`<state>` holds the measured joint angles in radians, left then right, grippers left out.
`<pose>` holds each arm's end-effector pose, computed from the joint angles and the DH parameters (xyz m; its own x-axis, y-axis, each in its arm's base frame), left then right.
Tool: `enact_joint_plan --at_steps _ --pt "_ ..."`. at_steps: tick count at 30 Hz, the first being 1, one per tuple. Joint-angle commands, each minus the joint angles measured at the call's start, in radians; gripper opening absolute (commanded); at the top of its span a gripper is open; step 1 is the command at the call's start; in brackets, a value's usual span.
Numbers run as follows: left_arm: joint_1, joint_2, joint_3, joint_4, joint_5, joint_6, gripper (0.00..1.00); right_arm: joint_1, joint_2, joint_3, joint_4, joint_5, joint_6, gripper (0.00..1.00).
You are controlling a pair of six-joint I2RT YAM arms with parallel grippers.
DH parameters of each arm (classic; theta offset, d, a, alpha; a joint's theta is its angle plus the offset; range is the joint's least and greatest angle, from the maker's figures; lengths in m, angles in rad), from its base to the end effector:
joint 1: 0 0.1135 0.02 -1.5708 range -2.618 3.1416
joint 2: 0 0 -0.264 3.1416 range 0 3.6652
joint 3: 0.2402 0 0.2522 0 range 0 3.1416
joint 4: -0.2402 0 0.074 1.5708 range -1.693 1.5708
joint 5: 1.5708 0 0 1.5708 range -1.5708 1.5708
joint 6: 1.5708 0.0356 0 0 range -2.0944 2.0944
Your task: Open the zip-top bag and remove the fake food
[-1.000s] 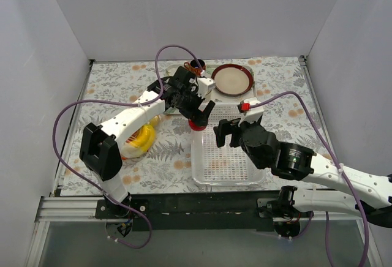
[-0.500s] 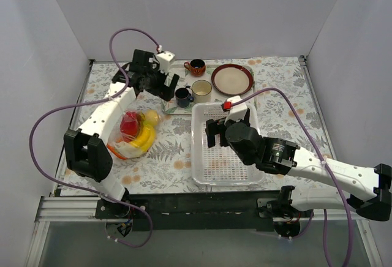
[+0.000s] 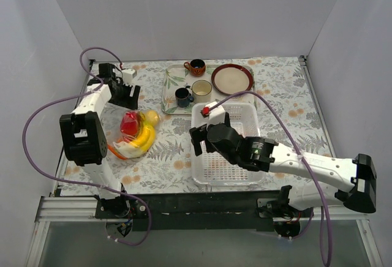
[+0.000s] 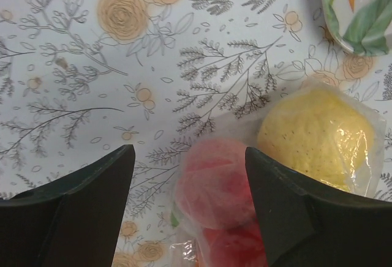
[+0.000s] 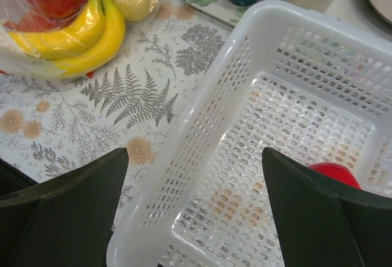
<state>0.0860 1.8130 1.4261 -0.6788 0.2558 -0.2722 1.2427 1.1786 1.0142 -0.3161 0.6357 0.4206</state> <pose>0.3846 0.0241 0.2380 -0.8502 -0.3344 -0.4065 -0.1969 0.9183 -0.3434 0.1043 0.2408 0.3291 -0.3777 -0.0900 -0.9215 -0.4796 0.8703 0.1116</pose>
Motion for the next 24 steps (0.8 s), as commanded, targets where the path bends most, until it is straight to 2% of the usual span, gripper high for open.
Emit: enact_joint_plan --at_steps 1,3,5,6,8,9,17,19,20,22,23,24 --pt "0.027 -0.029 -0.032 0.019 0.082 0.053 0.71 0.015 0.097 0.084 0.094 -0.137 -0.016 0.99" --pt "0.044 -0.024 -0.032 0.007 0.091 0.06 0.62 0.023 0.185 0.137 0.1 -0.177 -0.028 0.99" --pt "0.061 -0.024 -0.035 0.001 0.103 0.065 0.49 0.034 0.248 0.179 0.112 -0.234 -0.046 0.99" --pt "0.07 -0.021 -0.035 -0.001 0.106 0.07 0.3 0.038 0.315 0.217 0.12 -0.249 -0.051 0.99" --pt "0.104 -0.018 -0.033 -0.01 0.115 0.074 0.14 0.041 0.383 0.263 0.146 -0.309 -0.057 0.98" --pt "0.116 -0.011 -0.032 -0.027 0.122 0.083 0.0 0.041 0.447 0.308 0.153 -0.33 -0.06 0.99" --pt "0.313 -0.001 -0.026 -0.076 0.203 0.133 0.0 0.026 0.705 0.48 0.27 -0.612 -0.026 0.98" --pt "0.336 0.0 0.052 -0.126 0.255 0.125 0.11 0.014 0.754 0.501 0.314 -0.699 0.006 0.96" --pt "0.345 0.005 0.089 -0.148 0.273 0.114 0.32 0.011 0.766 0.512 0.354 -0.729 0.016 0.95" --pt "0.347 0.009 0.198 -0.203 0.342 0.099 0.48 0.001 0.794 0.518 0.449 -0.827 0.056 0.9" --pt "0.345 0.012 0.236 -0.217 0.376 0.067 0.68 0.0 0.8 0.512 0.489 -0.862 0.072 0.89" --pt "0.34 0.022 0.273 -0.244 0.407 0.048 0.74 -0.003 0.811 0.508 0.538 -0.898 0.089 0.87"
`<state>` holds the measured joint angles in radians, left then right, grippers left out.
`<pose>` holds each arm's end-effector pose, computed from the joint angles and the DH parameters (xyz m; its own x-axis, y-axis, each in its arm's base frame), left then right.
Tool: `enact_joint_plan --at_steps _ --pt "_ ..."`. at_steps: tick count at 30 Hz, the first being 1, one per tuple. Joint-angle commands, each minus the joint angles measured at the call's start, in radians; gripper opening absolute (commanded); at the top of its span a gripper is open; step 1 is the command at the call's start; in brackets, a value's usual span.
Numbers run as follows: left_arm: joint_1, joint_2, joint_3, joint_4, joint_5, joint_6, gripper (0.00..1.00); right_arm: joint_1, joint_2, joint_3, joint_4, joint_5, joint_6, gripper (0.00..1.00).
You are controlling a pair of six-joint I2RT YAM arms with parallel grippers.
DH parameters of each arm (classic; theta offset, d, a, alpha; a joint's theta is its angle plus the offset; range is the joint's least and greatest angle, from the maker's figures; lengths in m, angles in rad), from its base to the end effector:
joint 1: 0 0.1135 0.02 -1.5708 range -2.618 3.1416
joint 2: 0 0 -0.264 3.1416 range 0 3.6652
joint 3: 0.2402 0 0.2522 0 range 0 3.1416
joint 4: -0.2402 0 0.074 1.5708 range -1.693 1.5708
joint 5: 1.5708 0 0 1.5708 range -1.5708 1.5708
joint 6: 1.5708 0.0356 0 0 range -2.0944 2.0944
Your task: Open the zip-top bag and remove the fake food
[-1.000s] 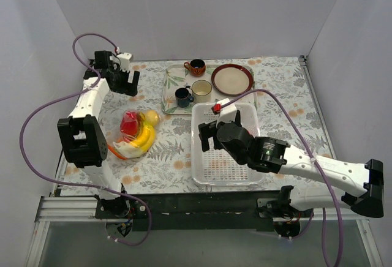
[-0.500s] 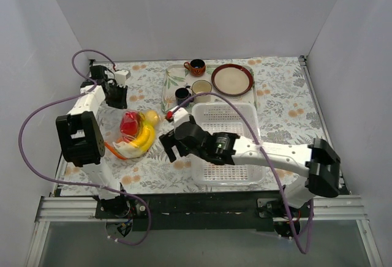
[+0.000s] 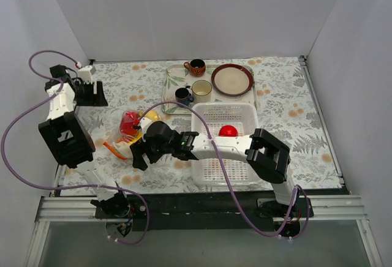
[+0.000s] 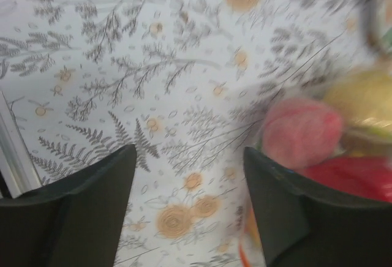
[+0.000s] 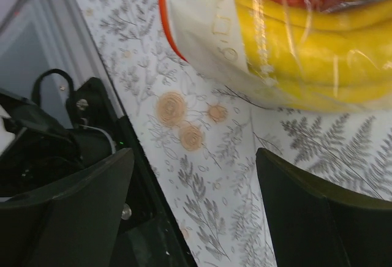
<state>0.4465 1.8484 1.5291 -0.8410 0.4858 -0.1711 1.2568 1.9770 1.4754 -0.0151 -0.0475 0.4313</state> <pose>0.3552 0.1516 0.2507 -0.7786 -0.5397 -0.3203 -0.3515 0.7978 -0.4898 0.1415 0.4411 0.2367 -0.5411 -0.3143 -0.7800 -0.8108 0.4410 0.3848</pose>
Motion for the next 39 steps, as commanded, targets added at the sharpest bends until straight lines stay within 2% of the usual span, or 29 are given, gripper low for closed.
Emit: enact_joint_plan --at_steps 1,5,9,11,13,15,20,26,29,34,39 --pt "-0.038 -0.003 0.259 -0.096 0.238 -0.067 0.8 -0.022 0.02 0.046 0.307 -0.268 0.104 0.85" --pt "-0.12 0.077 0.495 -0.226 0.386 -0.1 0.82 -0.027 0.065 0.06 0.456 -0.368 0.202 0.79" --pt "-0.222 0.133 0.566 -0.357 0.435 -0.053 0.83 -0.03 0.15 0.138 0.48 -0.403 0.251 0.82" --pt "-0.267 0.117 0.517 -0.368 0.427 0.01 0.83 -0.03 0.174 0.187 0.454 -0.399 0.254 0.93" --pt "-0.279 0.083 0.404 -0.34 0.407 0.053 0.84 -0.03 0.19 0.189 0.445 -0.394 0.271 0.98" --pt "-0.279 0.074 0.318 -0.34 0.398 0.093 0.84 -0.033 0.2 0.178 0.483 -0.403 0.302 0.98" --pt "-0.289 0.095 0.247 -0.418 0.402 0.198 0.83 -0.048 0.256 0.186 0.495 -0.419 0.368 0.99" --pt "-0.282 0.066 0.112 -0.415 0.312 0.24 0.78 -0.083 0.22 0.171 0.267 -0.208 0.376 0.99" --pt "-0.253 0.015 0.039 -0.376 0.254 0.252 0.75 -0.102 0.169 0.126 0.193 -0.091 0.382 0.98" --pt "-0.152 -0.026 -0.001 -0.354 0.197 0.285 0.71 -0.138 0.141 0.076 0.182 -0.063 0.411 0.99" --pt "-0.059 -0.078 -0.072 -0.371 0.163 0.337 0.69 -0.166 0.155 0.103 0.146 -0.054 0.4 0.99"
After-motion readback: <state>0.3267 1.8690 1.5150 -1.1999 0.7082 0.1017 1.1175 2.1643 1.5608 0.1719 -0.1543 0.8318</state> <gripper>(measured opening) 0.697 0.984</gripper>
